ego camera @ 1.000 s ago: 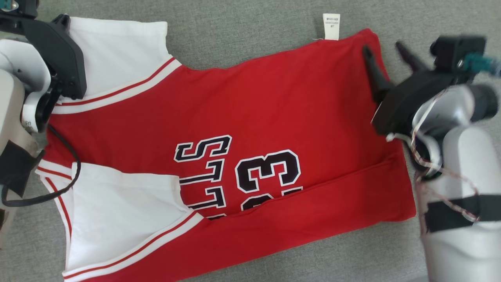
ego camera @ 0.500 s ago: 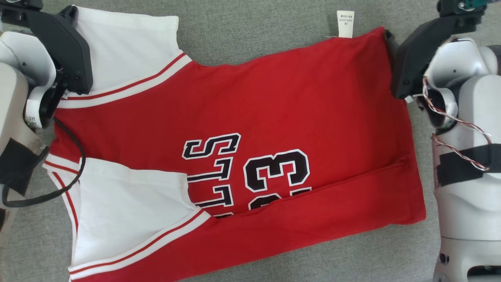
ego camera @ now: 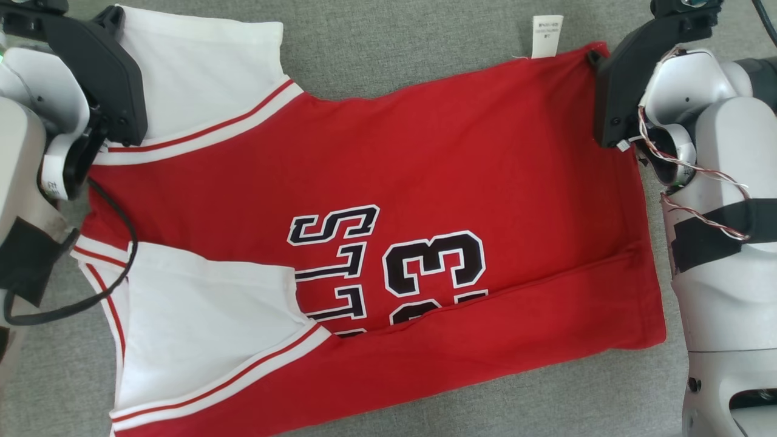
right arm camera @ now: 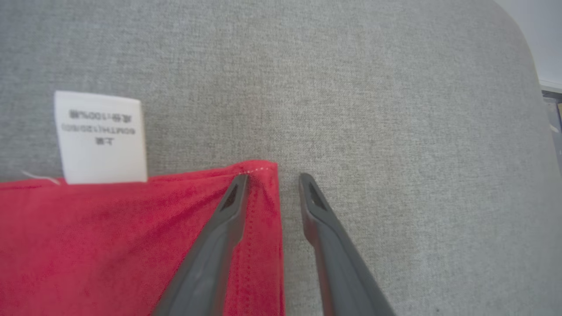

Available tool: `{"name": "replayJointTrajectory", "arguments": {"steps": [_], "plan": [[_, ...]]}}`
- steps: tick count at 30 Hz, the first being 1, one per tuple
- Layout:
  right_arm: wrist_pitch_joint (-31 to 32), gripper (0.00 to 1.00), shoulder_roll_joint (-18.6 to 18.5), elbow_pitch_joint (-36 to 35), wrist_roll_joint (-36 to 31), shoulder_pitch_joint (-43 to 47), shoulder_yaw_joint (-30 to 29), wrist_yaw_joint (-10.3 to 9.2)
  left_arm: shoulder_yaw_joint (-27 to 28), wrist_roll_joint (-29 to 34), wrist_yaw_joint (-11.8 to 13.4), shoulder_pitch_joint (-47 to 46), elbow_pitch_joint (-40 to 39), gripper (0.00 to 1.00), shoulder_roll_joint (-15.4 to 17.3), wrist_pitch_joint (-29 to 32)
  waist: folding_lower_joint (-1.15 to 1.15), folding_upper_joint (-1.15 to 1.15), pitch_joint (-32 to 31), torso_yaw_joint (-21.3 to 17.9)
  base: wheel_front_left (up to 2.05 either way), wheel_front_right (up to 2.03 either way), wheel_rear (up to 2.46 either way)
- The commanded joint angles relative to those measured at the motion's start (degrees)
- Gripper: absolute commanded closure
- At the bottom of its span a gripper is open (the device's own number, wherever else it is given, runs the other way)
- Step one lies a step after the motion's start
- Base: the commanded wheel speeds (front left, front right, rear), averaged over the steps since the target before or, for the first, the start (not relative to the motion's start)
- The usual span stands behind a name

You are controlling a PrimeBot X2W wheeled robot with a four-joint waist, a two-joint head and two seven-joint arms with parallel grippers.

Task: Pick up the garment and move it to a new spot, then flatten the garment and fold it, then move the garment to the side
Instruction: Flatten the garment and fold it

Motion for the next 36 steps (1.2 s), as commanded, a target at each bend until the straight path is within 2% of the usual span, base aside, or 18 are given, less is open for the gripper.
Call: {"name": "replayJointTrajectory", "arguments": {"steps": [1,3,4,5,12,15,23,31,36], "plan": [[-0.2,0.56,-0.2,1.3,0.7,0.2,0.8,0.03,-0.3,-0.7,0.1,1.6,0.3,1.00,0.1,-0.1,0.00,0.00,-0.3,0.3,0.00,0.00,0.00],[-1.0,0.69,-0.7,2.2,1.1,-0.3,2.6,0.03,-0.2,-1.0,0.1,1.7,0.1,1.00,0.1,-0.4,0.00,0.00,-0.6,0.5,0.00,0.00,0.00],[-1.5,0.90,-1.1,2.6,1.2,-0.5,3.2,0.03,-0.1,-0.8,0.1,1.7,0.0,1.00,0.2,-0.9,0.00,0.00,-0.6,0.6,0.00,0.00,0.00],[-1.8,1.00,-1.4,2.9,1.5,-0.6,3.6,0.03,0.0,-0.9,0.0,1.9,-0.1,1.00,0.1,-1.0,0.00,0.00,-0.7,0.7,0.00,0.00,0.00],[-4.1,1.00,-2.7,2.6,3.6,-0.2,5.1,0.03,2.0,-4.2,-1.1,2.9,-1.4,1.00,-1.5,-4.3,0.00,0.00,-1.8,1.7,0.00,0.00,0.00],[-5.2,1.00,-3.2,2.2,5.2,0.8,5.3,0.03,4.2,-7.4,-2.0,4.2,-2.3,1.00,-2.4,-5.7,0.00,0.00,-3.1,2.2,0.00,0.00,0.00],[-6.9,1.00,-4.8,-0.3,6.5,4.7,5.0,0.03,7.0,-12.5,-3.8,9.3,-8.5,1.00,-1.2,-7.1,0.00,0.00,-7.8,4.1,0.00,0.00,0.00],[-8.6,1.00,-6.0,-5.5,2.7,11.8,3.1,0.03,10.1,-19.2,-4.3,18.6,-16.9,1.00,-1.3,-8.7,0.00,0.00,-13.7,6.5,0.00,0.00,0.00],[-8.3,1.00,-6.3,-9.6,0.0,18.5,1.5,0.03,11.0,-22.1,-3.1,26.8,-23.3,1.00,-0.8,-9.1,0.00,0.00,-17.1,7.3,0.00,0.00,0.00]]}}
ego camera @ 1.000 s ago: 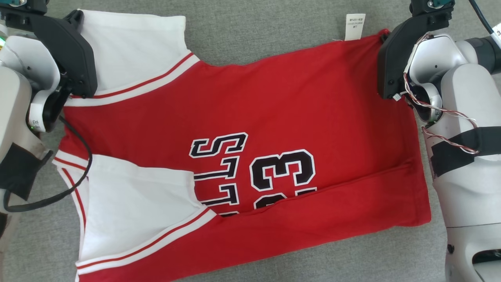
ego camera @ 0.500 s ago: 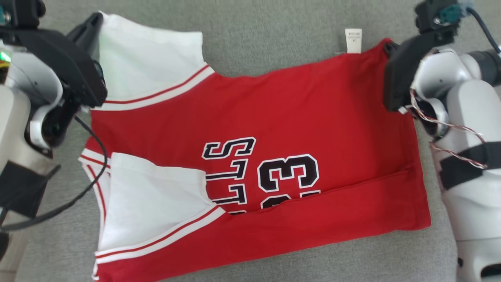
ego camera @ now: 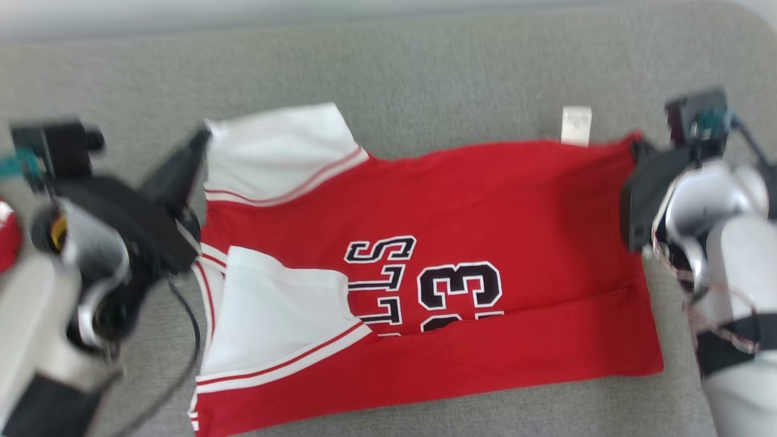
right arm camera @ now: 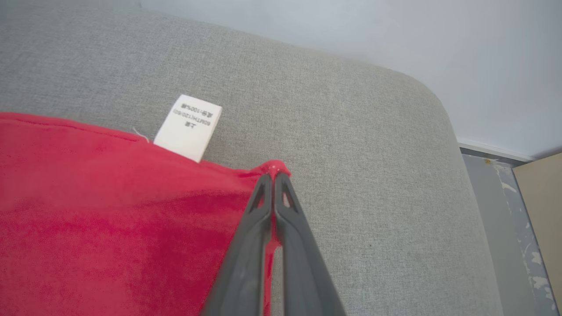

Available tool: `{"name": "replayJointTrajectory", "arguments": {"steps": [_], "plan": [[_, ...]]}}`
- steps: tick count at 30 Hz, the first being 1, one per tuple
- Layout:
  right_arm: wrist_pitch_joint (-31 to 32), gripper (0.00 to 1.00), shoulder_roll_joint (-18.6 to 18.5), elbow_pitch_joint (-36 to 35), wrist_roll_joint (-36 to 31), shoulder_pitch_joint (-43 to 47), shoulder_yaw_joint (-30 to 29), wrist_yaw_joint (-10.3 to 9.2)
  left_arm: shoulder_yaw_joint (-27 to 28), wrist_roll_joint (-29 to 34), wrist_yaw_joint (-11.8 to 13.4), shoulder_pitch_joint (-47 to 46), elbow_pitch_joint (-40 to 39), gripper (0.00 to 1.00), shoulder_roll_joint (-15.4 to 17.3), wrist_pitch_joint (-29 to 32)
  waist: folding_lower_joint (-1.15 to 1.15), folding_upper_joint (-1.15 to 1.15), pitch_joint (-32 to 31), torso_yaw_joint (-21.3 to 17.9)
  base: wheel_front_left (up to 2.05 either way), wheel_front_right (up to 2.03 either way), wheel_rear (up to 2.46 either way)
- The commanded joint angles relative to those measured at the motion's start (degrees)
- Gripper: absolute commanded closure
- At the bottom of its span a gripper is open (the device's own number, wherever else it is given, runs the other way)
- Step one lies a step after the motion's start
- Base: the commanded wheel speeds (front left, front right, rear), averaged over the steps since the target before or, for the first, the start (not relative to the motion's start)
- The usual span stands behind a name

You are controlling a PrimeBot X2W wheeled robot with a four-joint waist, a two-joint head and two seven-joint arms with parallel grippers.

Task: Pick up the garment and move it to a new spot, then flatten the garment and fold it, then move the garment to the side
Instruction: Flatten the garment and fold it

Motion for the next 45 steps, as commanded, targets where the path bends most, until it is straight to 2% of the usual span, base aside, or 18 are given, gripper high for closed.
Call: {"name": "replayJointTrajectory", "arguments": {"steps": [1,9,16,23,37,45], "plan": [[0.1,1.00,0.2,-1.0,-0.2,2.8,-0.5,0.03,0.1,-0.9,0.6,3.5,-2.1,1.00,0.6,-0.3,0.01,0.00,-3.4,1.5,0.00,0.00,0.00],[-1.2,1.00,0.1,-5.8,-0.1,12.8,-3.3,0.03,1.8,-4.3,3.7,19.7,-13.0,1.00,-0.6,-5.2,0.01,0.00,-5.8,2.4,0.00,0.00,0.00],[-1.7,1.00,-1.9,-5.9,1.1,17.8,-3.1,0.03,0.3,-5.4,4.5,29.1,-16.3,1.00,-3.9,-8.9,0.01,0.00,-6.1,3.8,0.00,0.00,0.00],[0.2,1.00,-4.4,-7.4,3.1,20.7,-2.4,0.03,-0.2,-6.6,4.3,32.8,-15.7,1.00,-5.9,-11.0,0.01,0.00,-6.4,5.1,0.00,0.00,0.00],[3.7,1.00,-10.0,-12.5,8.5,25.4,1.7,0.03,0.6,-8.5,4.3,38.2,-16.0,1.00,-6.5,-12.7,0.01,0.00,-7.6,6.6,0.00,0.00,0.00],[6.3,1.00,-10.0,-16.9,8.5,28.8,-0.2,0.03,0.3,-9.2,4.7,40.7,-15.4,1.00,-7.1,-13.4,0.01,0.00,-8.5,6.8,0.00,0.00,0.00]]}}
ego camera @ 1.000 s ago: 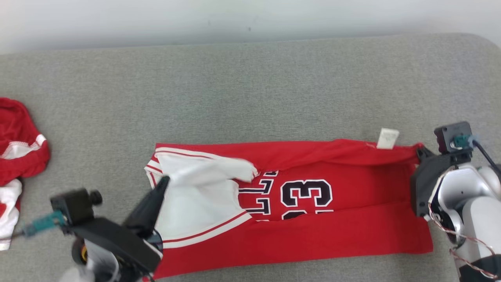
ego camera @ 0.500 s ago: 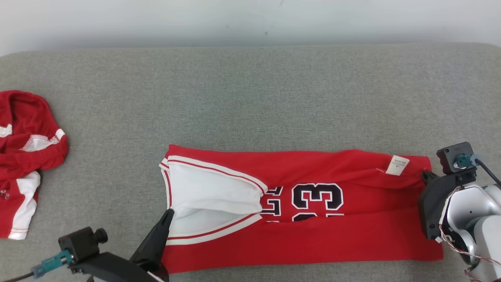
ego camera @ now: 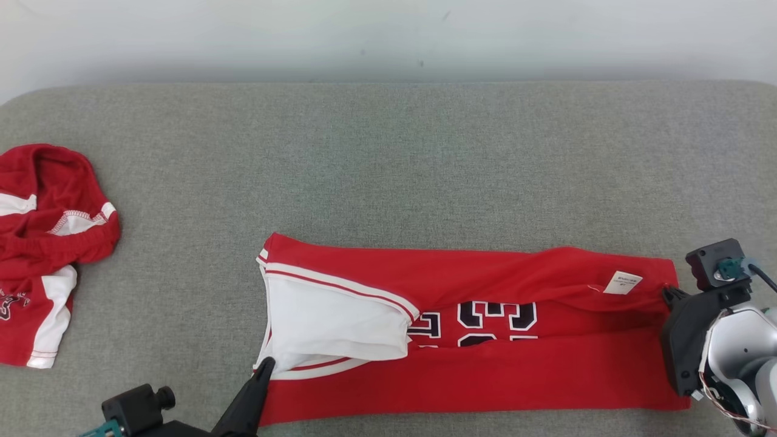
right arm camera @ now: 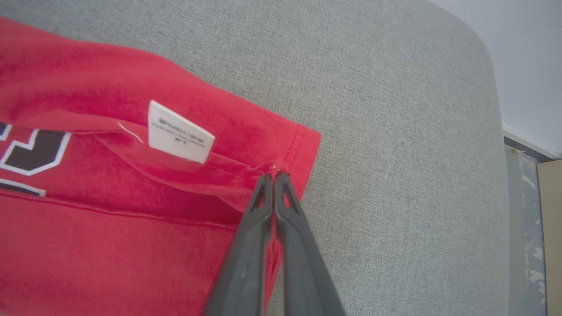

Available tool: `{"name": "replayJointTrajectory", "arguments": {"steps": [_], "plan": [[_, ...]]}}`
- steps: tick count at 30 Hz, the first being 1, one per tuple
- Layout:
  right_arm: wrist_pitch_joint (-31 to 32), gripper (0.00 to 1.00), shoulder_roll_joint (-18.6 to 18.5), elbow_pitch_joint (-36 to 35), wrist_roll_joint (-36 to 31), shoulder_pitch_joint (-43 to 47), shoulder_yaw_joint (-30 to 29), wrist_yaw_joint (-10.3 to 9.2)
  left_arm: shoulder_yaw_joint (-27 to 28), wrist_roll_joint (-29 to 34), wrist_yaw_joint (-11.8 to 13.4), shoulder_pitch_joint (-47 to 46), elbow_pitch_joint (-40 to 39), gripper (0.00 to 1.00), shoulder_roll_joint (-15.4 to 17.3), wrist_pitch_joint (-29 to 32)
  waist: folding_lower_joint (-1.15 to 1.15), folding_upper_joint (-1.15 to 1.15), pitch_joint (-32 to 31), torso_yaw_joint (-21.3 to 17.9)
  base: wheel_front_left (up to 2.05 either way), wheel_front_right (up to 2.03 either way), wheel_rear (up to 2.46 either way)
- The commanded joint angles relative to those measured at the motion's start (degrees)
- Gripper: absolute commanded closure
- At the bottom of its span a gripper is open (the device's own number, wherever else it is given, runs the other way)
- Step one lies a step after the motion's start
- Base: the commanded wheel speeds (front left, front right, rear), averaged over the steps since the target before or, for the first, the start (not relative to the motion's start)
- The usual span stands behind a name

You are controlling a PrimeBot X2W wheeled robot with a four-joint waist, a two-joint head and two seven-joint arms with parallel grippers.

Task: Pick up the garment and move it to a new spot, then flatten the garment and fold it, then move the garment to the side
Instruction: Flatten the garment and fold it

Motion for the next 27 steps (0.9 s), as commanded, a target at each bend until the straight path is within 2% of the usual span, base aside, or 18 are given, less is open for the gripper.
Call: {"name": "replayJointTrajectory", "arguments": {"steps": [1,8,9,10,11,12,13,14,15,18,19,23,27], "plan": [[0.1,1.00,0.3,-0.7,-0.3,1.0,-0.4,0.03,0.1,0.2,0.2,0.6,0.4,1.00,-0.2,-0.5,0.00,0.00,-0.1,0.0,0.00,0.00,0.00],[1.2,1.00,2.3,-3.3,-1.3,3.6,-2.5,0.03,-0.8,1.4,0.6,0.3,2.7,1.00,-0.4,-0.6,0.00,0.00,-0.2,-0.1,0.00,0.00,0.00],[1.2,0.81,2.4,-3.6,-1.4,3.8,-2.8,0.03,-0.8,1.5,0.7,0.2,3.0,1.00,-0.5,-0.7,0.00,0.00,-0.2,-0.1,0.00,0.00,0.00],[1.4,0.08,2.7,-3.8,-1.4,3.9,-3.0,0.03,-0.9,1.7,0.7,0.1,3.2,1.00,-0.6,-0.8,0.00,0.00,-0.2,-0.1,0.00,0.00,0.00],[1.5,0.00,3.4,-3.8,-1.2,4.2,-3.5,0.03,-0.8,1.8,0.9,0.1,3.6,1.00,-0.6,-0.9,0.00,0.00,-0.3,-0.1,0.00,0.00,0.00],[1.7,0.00,3.9,-3.8,-1.3,4.6,-4.1,0.03,-0.6,2.1,1.1,0.1,3.9,1.00,-0.6,-1.3,0.00,0.00,-0.3,-0.1,0.00,0.00,0.00],[1.6,0.00,4.6,-3.9,-1.6,4.7,-5.0,0.03,-0.7,2.7,1.4,-0.1,4.3,0.90,-0.3,-1.5,0.00,0.00,-0.4,0.0,0.00,0.00,0.00],[1.2,0.00,5.3,-4.2,-2.2,4.7,-6.3,0.03,-0.7,3.3,1.5,-0.4,4.7,0.54,0.0,-2.0,0.00,0.00,-0.5,0.1,0.00,0.00,0.00],[0.6,0.00,6.1,-4.6,-2.9,4.9,-7.7,0.03,-0.8,3.8,1.7,-0.7,5.1,0.00,-0.1,-2.5,0.00,0.00,-0.6,0.3,0.00,0.00,0.00],[-1.4,0.00,9.6,-6.0,-4.6,6.3,-12.4,0.03,-1.4,5.0,0.9,-1.3,6.1,0.00,-0.7,-3.8,0.00,0.00,-1.3,0.9,0.00,0.00,0.00],[-1.4,0.00,9.6,-6.0,-4.6,6.3,-12.4,0.03,-1.4,5.0,0.9,-1.3,6.1,0.00,-0.7,-3.8,0.00,0.00,-1.3,0.9,0.00,0.00,0.00],[-5.3,0.00,14.8,-7.8,-4.7,8.2,-18.0,0.03,-2.1,7.0,0.0,-1.4,7.4,0.00,-1.2,-6.3,0.00,0.00,-2.3,1.4,0.00,0.00,0.00],[-9.2,0.00,19.1,-9.0,-3.2,10.8,-21.2,0.03,-1.8,11.1,1.1,-1.9,9.0,0.00,-0.7,-10.8,0.00,0.00,-3.1,1.9,0.00,0.00,0.00]]}}
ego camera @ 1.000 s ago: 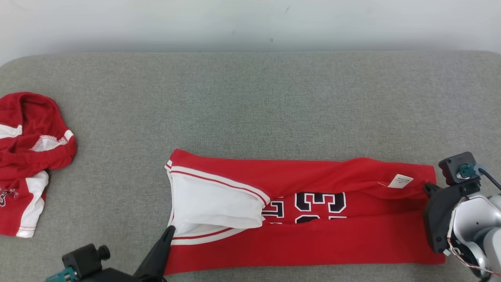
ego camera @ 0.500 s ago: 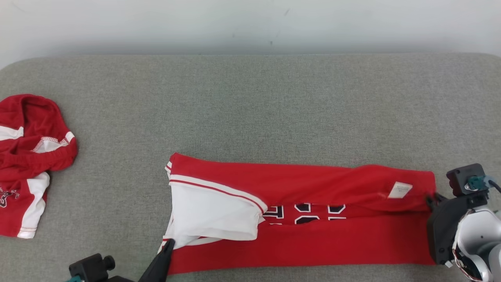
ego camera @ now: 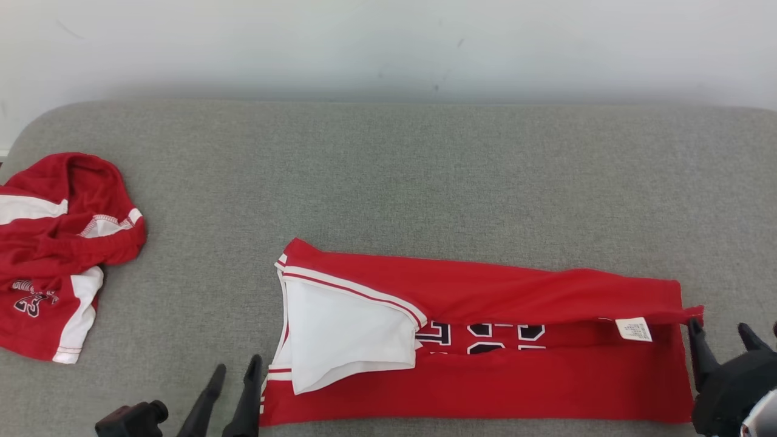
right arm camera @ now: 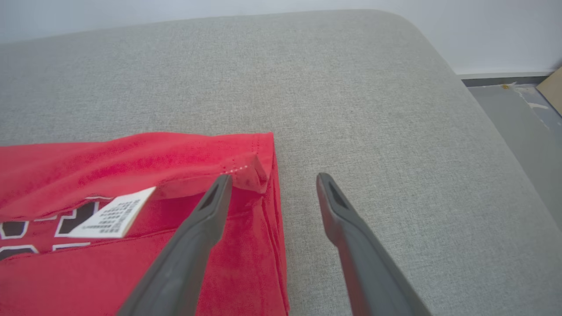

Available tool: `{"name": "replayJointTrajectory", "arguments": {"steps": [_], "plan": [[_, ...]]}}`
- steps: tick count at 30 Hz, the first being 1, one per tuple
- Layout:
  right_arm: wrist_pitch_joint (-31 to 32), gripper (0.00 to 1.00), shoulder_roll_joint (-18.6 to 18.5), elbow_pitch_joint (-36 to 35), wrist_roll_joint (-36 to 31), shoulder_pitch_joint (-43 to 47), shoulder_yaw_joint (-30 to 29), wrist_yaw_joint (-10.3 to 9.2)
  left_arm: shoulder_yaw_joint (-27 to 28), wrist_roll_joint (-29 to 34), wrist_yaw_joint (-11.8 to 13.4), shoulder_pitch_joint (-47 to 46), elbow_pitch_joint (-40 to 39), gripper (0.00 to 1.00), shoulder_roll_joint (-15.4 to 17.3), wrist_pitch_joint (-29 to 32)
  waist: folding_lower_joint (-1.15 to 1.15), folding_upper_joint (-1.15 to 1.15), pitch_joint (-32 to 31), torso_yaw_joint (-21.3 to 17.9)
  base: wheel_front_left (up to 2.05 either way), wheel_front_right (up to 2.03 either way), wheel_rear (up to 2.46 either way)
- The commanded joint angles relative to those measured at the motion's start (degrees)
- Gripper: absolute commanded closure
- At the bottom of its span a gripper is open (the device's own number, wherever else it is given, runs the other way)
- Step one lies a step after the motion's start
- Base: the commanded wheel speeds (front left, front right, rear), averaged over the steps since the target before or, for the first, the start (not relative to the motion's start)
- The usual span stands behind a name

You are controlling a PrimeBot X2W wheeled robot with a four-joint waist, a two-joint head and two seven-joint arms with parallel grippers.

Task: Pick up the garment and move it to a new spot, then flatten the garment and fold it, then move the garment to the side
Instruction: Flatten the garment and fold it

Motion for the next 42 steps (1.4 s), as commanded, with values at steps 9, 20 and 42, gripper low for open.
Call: {"name": "replayJointTrajectory", "arguments": {"steps": [9,20,42], "plan": [[-13.3,0.00,4.2,0.0,3.8,3.6,-6.2,0.03,4.0,14.5,2.9,-2.3,-0.3,0.00,-0.9,-6.6,0.00,0.00,-2.6,1.4,0.00,0.00,0.00],[-15.9,0.00,4.2,6.1,3.7,5.9,-5.2,0.03,13.2,26.9,-0.9,2.1,-3.3,0.00,-7.4,-6.7,0.00,0.00,-4.3,1.4,0.00,0.00,0.00],[6.0,0.00,4.2,15.5,-3.9,-7.5,-7.7,0.03,13.8,33.6,-2.2,1.1,0.3,0.00,-7.8,-5.7,0.00,0.00,-2.7,3.1,0.00,0.00,0.00]]}}
